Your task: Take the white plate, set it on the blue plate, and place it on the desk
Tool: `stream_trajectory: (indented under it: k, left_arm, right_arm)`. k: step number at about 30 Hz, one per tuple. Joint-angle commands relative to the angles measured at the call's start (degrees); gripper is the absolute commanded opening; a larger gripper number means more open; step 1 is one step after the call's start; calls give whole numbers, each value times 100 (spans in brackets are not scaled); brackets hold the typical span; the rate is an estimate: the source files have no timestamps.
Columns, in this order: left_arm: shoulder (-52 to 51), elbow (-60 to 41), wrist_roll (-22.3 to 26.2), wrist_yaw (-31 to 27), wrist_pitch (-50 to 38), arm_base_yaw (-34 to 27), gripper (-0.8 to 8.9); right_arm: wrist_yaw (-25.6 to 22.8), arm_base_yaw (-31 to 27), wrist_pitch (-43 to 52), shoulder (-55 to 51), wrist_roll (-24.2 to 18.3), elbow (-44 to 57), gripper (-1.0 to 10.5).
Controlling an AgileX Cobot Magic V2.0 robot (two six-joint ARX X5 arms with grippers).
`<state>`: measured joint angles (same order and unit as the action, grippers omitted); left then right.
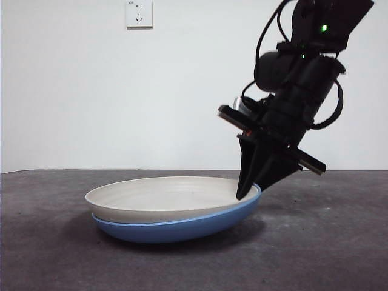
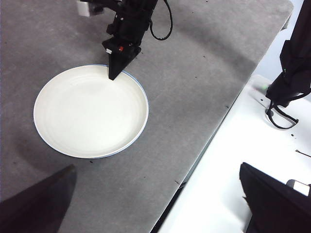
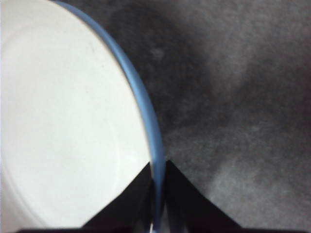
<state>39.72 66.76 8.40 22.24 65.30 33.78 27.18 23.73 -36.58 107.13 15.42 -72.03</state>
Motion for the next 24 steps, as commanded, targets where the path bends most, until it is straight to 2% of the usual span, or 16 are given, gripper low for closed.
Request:
stream_trajectory:
  k: [1,5,11,13,17,24]
  left_arm:
    - [26,57,-15,-17,-63,44,630]
    - [26,57,-35,-17,-63,44,630]
    - [26,57,-66,-17,-59,48,630]
    - [26,57,-142,-17,-59,74,630]
    - [26,57,-208,-17,-55,151,630]
    - [28,57,-205,-17,-61,203,626]
  right_arm:
    - [-37,42,46,162,20,-105,6]
    - [-101,39,42,162,26,-105,29]
    - [-343,-4,-177,90,44,-107,396]
    - [-372,-33,-286,-28,33,-107,432]
    - [-732,-33,-570,-503,-74,-107,442]
    - [-1386,76,-1427,-1845,-319,-107,604]
